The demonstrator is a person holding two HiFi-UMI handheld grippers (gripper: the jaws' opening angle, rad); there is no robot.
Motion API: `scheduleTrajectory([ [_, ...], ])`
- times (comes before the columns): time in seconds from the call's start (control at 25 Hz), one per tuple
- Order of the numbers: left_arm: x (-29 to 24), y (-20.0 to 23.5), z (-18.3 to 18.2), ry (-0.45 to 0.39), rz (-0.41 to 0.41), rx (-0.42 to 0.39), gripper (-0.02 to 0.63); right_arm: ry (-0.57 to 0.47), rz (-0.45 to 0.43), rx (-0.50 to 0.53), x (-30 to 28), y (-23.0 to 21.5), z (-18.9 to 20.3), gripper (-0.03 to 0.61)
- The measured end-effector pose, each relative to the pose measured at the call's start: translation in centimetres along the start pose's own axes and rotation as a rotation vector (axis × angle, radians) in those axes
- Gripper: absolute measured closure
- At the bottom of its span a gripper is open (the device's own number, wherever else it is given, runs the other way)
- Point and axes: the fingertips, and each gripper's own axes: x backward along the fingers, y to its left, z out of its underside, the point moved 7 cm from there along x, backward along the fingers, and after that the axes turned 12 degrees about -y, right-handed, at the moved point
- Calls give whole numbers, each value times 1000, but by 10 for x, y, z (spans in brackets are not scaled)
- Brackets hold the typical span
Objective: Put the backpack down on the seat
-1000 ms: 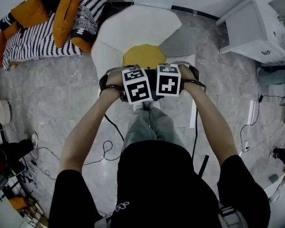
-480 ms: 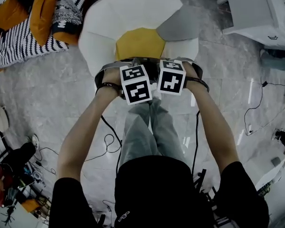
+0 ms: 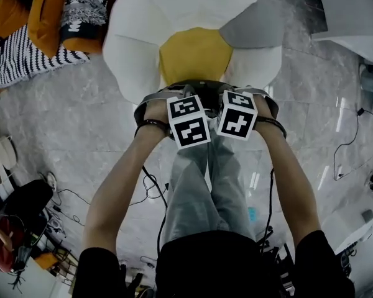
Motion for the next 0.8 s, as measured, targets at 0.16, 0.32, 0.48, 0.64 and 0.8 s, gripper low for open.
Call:
scheduleTrajectory([
  [0.16,-14,13,25,-50,-27,49,476,-92,42,-67,-23,-12,5,506],
  [0.32,-29,26,35,-48,-52,48,477,-74,77,-37,-41,-23,8,506],
  [0.48,-48,31,40,-31,-63,9,482,-58,104,-12,-58,-29,19,503],
  [0.64,-60,51,43,-54,-102,9,482,-84,182,-57,-65,-49,27,502],
  [0.8,-72,66,44,-58,-137,-23,482,-99,259,-54,-74,-63,34,502],
])
